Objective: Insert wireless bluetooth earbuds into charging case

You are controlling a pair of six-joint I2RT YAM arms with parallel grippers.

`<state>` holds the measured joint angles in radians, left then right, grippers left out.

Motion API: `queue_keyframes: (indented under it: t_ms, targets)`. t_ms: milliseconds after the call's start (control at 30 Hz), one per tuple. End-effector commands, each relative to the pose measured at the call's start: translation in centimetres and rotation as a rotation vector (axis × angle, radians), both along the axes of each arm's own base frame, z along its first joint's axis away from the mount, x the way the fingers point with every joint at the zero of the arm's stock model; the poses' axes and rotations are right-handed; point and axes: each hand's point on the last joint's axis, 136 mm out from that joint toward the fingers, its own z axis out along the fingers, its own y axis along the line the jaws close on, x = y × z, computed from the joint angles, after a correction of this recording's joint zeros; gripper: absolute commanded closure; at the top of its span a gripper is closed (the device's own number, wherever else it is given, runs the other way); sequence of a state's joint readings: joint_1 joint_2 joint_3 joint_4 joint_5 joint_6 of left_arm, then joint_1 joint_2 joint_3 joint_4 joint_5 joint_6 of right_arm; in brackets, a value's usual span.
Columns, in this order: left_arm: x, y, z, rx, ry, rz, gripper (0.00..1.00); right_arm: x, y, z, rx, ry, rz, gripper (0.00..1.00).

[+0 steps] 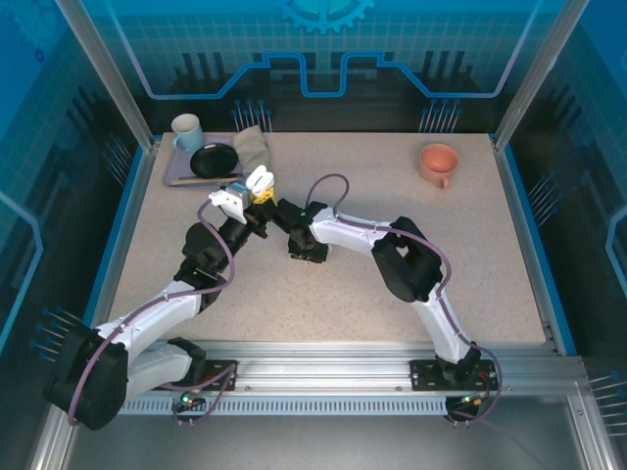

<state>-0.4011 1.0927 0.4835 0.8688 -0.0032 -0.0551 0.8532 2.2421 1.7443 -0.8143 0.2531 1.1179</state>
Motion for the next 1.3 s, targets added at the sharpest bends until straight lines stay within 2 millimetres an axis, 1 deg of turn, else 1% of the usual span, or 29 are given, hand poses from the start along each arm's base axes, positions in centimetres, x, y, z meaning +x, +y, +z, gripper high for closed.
queue_keyframes:
  t_ms: [0, 133, 433, 633, 700, 833, 1267]
  targets:
    - [-0.3, 0.4, 2.5, -0.045, -0.057, -0.002, 1.0, -3.4, -0.5, -1.7, -0.051, 0.1, 0.054, 0.64]
    - [-0.3, 0.4, 2.5, -0.046, -0.056, -0.002, 1.0, -3.6, -0.4, -2.0, -0.041, 0.112, 0.06, 0.65]
    - [-0.2, 0.3, 2.7, -0.043, -0.06, -0.002, 1.0, -3.5, 0.1, -1.8, -0.027, 0.111, 0.06, 0.65]
    - [-0.2, 0.3, 2.9, -0.042, -0.066, -0.001, 1.0, -3.6, 0.1, -1.7, -0.025, 0.112, 0.06, 0.71]
    - [-0.2, 0.3, 2.9, -0.042, -0.065, -0.002, 1.0, -3.6, 0.1, -1.6, -0.025, 0.11, 0.06, 0.71]
    - [-0.1, 0.3, 2.9, -0.04, -0.065, 0.001, 1.0, -3.8, 0.0, -1.6, -0.031, 0.117, 0.062, 0.68]
    - [-0.1, 0.3, 2.6, -0.041, -0.059, 0.0, 1.0, -4.6, -0.5, -1.4, -0.04, 0.124, 0.067, 0.66]
